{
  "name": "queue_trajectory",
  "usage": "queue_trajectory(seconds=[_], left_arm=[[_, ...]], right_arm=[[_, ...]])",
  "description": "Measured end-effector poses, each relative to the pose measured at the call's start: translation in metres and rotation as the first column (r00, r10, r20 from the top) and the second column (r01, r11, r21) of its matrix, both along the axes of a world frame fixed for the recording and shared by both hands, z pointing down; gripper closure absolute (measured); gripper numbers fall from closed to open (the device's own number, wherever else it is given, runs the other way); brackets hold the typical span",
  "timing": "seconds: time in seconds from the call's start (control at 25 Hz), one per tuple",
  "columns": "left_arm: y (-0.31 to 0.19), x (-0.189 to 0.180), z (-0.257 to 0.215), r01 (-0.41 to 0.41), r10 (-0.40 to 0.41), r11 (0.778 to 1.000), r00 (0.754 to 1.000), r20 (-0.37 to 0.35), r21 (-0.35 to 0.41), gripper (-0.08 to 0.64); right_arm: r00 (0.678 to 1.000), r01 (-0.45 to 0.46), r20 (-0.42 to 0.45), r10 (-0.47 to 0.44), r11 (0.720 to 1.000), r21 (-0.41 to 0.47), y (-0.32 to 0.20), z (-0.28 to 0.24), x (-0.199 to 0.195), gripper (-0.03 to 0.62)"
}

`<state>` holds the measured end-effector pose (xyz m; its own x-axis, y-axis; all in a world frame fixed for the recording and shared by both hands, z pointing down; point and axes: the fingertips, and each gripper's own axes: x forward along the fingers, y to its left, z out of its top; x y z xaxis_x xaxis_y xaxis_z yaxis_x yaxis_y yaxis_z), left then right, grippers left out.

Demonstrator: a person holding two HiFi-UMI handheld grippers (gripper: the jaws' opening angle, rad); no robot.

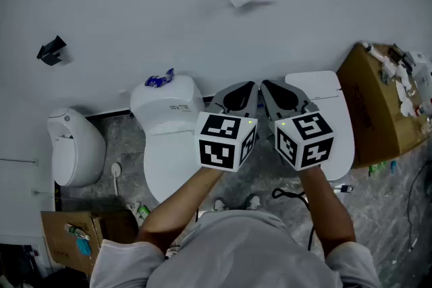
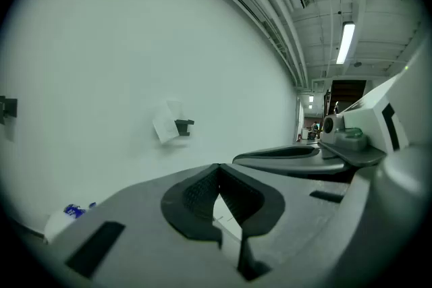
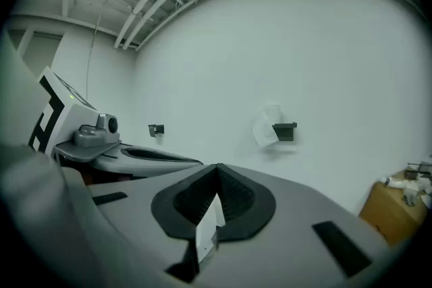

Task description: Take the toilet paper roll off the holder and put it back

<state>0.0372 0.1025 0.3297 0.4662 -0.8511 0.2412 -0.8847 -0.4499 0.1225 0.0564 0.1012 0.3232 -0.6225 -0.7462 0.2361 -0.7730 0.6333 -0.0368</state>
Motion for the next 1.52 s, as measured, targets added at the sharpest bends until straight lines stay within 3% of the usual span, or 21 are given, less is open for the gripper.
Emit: queue_trajectory(seconds=[0.88,1.16,1.52], left_arm=[[-0.038,0.053,-0.01,0.066,-0.067,0.998,0.998,0.023,0.022,0.555],[-0.066,0.051,-0.001,0.044,-0.044,0.999,0.999,0.012,0.012,0.555],[-0.14,0.023,0.001,0.011,-0.011,1.0,1.0,-0.001,0.013,0.557]], right_arm=[[0.998,0.057,0.03,-0.057,0.998,-0.002,-0.032,-0.003,0.056,0.591],[0.999,0.038,0.034,-0.038,0.999,-0.004,-0.06,0.001,0.053,0.589],[1.0,-0.004,0.026,0.004,1.0,-0.01,-0.134,0.003,0.026,0.589]])
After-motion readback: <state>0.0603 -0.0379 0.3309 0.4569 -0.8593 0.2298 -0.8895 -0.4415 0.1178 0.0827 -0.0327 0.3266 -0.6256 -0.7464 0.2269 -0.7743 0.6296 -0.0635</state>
